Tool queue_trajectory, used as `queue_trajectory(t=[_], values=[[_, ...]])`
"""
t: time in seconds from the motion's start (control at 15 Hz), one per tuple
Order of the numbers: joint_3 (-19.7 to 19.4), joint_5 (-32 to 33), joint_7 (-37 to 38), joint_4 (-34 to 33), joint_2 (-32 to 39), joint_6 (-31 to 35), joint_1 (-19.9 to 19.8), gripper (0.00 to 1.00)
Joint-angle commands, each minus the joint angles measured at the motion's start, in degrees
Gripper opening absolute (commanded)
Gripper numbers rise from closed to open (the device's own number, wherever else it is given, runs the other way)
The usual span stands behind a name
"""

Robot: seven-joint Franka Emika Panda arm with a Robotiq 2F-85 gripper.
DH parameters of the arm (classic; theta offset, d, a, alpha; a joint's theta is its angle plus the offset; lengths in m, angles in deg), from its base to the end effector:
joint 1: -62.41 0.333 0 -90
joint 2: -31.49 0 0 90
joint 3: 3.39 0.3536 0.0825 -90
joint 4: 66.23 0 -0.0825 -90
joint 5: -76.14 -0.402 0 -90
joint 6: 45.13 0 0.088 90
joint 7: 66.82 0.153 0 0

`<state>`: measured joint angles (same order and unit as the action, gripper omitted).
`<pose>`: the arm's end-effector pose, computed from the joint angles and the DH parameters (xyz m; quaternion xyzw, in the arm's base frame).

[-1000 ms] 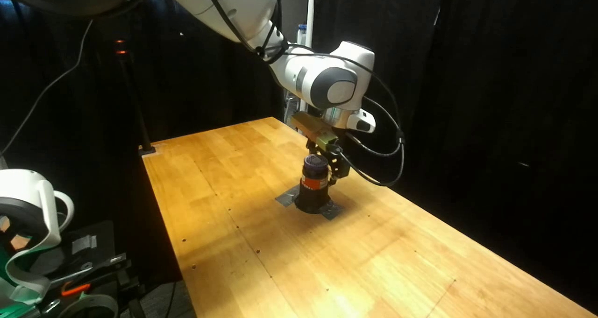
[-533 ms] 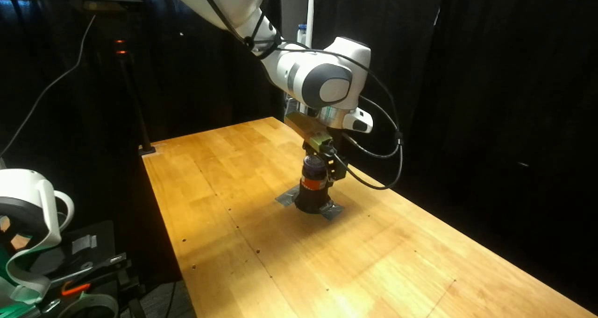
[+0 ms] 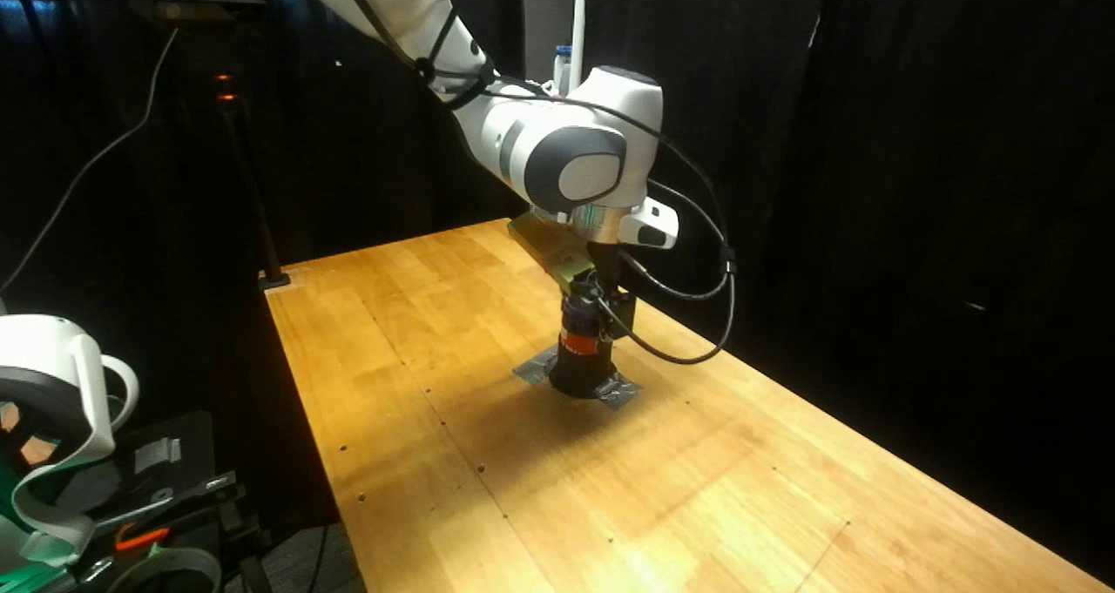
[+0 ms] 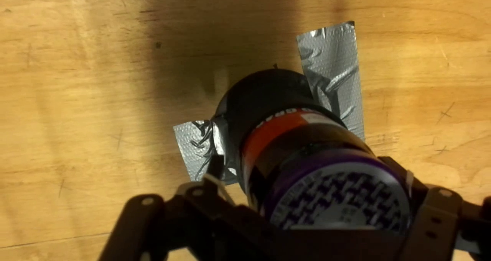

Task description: Put the rubber band on the cup

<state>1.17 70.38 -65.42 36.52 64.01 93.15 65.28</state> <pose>0.6916 0.0903 0.2125 -0.9981 -0.0092 -0.0221 0.0575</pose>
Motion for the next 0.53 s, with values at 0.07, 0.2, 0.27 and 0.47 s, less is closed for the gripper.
queue_trajectory(t=[0.07, 0.2, 0.27, 0.47], values=[[0.9, -2.0, -2.3, 9.5, -6.3, 3.9, -1.5, 1.0], [1.0, -2.2, -2.6, 11.4, -7.4, 4.7, -1.7, 1.0], [1.1, -2.3, -2.8, 12.2, -7.9, 4.8, -1.9, 1.0], [1.1, -2.5, -3.5, 14.6, -9.2, 5.1, -2.3, 1.0]])
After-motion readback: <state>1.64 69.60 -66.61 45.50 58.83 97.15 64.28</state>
